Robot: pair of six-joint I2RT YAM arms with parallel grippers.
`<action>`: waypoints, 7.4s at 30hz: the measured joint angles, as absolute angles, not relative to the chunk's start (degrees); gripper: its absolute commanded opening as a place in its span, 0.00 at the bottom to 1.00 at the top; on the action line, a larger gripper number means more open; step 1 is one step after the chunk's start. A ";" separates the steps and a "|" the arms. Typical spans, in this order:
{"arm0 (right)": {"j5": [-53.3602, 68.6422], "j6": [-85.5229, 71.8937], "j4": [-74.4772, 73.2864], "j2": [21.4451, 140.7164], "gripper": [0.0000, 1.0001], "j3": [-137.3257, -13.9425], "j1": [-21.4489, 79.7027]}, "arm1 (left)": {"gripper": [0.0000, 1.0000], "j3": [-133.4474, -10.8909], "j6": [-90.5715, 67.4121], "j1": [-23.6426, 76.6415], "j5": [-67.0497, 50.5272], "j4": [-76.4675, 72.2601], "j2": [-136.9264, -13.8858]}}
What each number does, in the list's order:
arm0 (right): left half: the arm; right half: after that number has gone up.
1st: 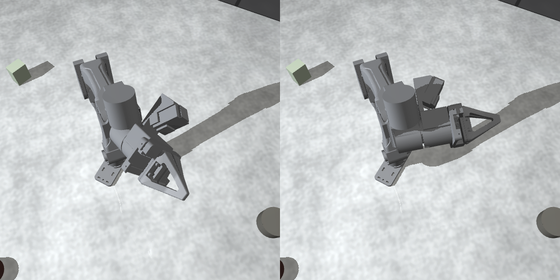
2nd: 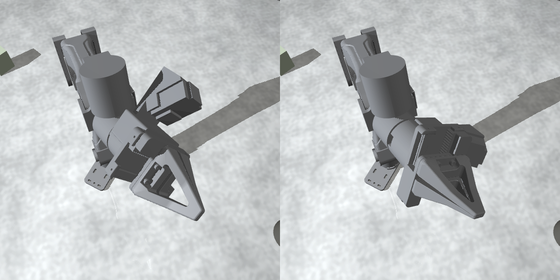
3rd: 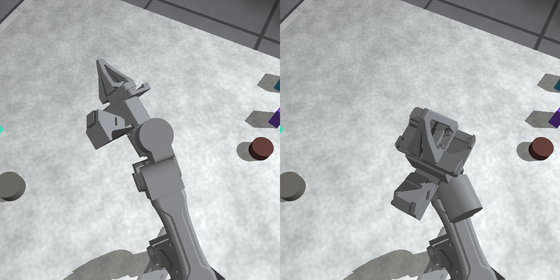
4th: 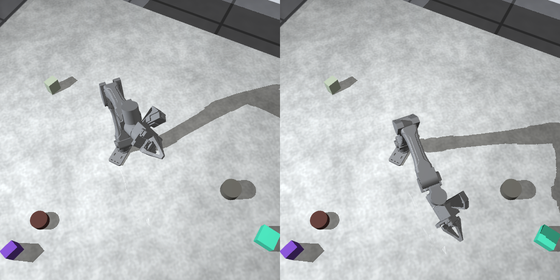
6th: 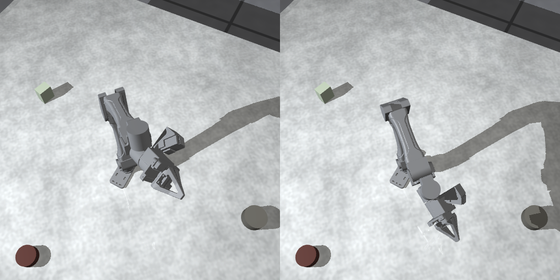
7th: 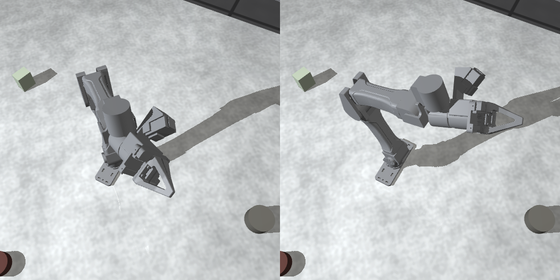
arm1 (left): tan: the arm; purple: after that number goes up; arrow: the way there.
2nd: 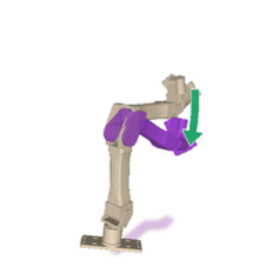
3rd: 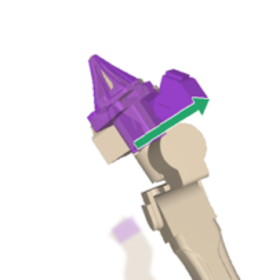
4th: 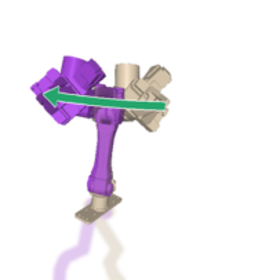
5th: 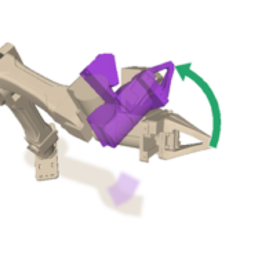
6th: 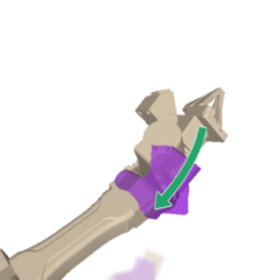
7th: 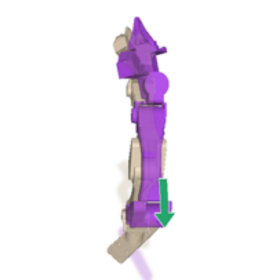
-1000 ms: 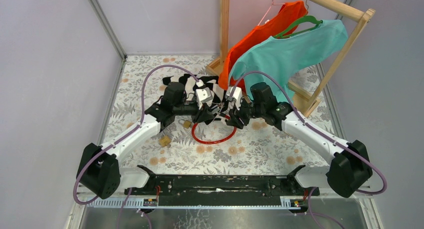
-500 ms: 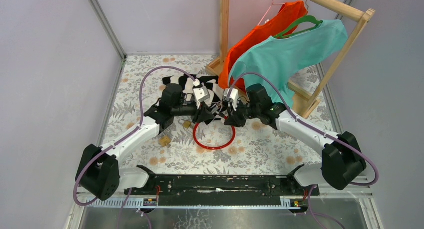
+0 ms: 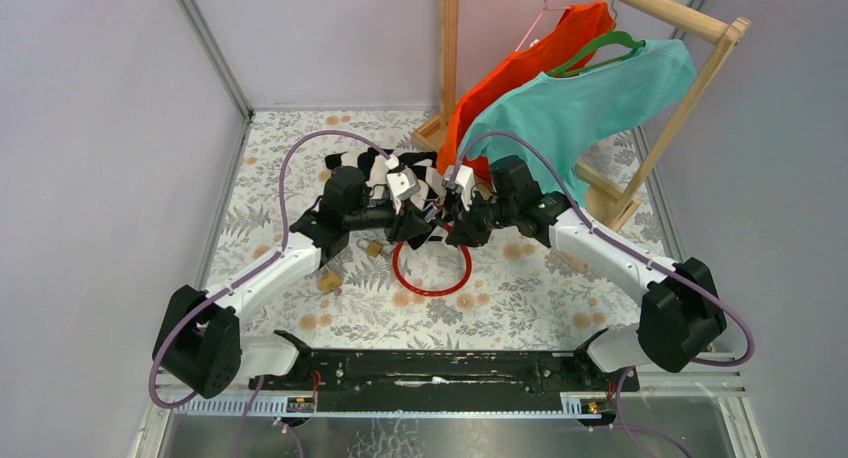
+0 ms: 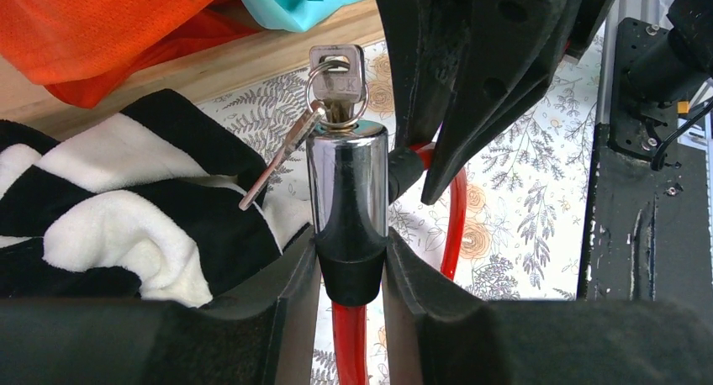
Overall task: Lock with the key
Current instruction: Lock the lock.
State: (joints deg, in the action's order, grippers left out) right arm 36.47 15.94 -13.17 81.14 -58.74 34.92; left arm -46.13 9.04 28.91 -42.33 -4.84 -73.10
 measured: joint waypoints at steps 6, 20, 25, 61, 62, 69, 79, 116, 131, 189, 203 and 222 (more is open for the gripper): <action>34.92 18.37 -15.64 81.43 0.03 -60.16 34.92 | 0.00 -46.13 10.17 29.23 -41.71 -4.82 -73.10; 30.04 27.40 -12.99 79.94 0.08 -59.27 35.22 | 0.00 -46.15 12.62 29.98 -38.72 -6.81 -72.95; 30.76 28.64 -11.79 78.11 0.09 -57.36 35.27 | 0.00 -46.13 15.64 30.02 -40.97 -6.50 -72.42; 34.24 24.05 -18.90 72.62 0.70 -56.82 34.26 | 0.00 -43.66 25.21 31.42 -50.87 -2.72 -70.98; 34.54 23.22 -19.79 72.10 0.71 -58.22 33.98 | 0.00 -43.68 25.21 31.44 -51.00 -2.61 -71.05; 38.02 14.41 -22.22 71.05 0.65 -68.01 33.32 | 0.00 -43.68 25.21 31.51 -51.24 -1.78 -71.13; 38.68 4.99 -28.23 77.21 0.58 -72.53 33.32 | 0.00 -43.68 25.21 31.51 -51.20 -1.67 -71.24; 44.77 32.05 -33.39 81.01 0.00 -74.83 33.45 | 0.00 -44.16 24.77 31.46 -51.40 -0.23 -71.46; 45.21 55.42 -39.68 82.06 0.03 -77.28 34.02 | 0.00 -44.77 24.77 31.44 -52.05 0.93 -71.79; 44.64 34.02 -47.29 86.54 0.34 -85.71 35.07 | 0.00 -45.32 24.88 31.53 -54.17 2.61 -72.49; 42.59 33.32 -43.99 85.93 0.00 -82.11 35.75 | 0.00 -45.54 24.88 31.53 -54.06 3.38 -73.12; 40.97 49.01 -44.82 84.95 0.00 -81.67 36.51 | 0.00 -45.56 25.93 31.53 -52.93 3.46 -72.95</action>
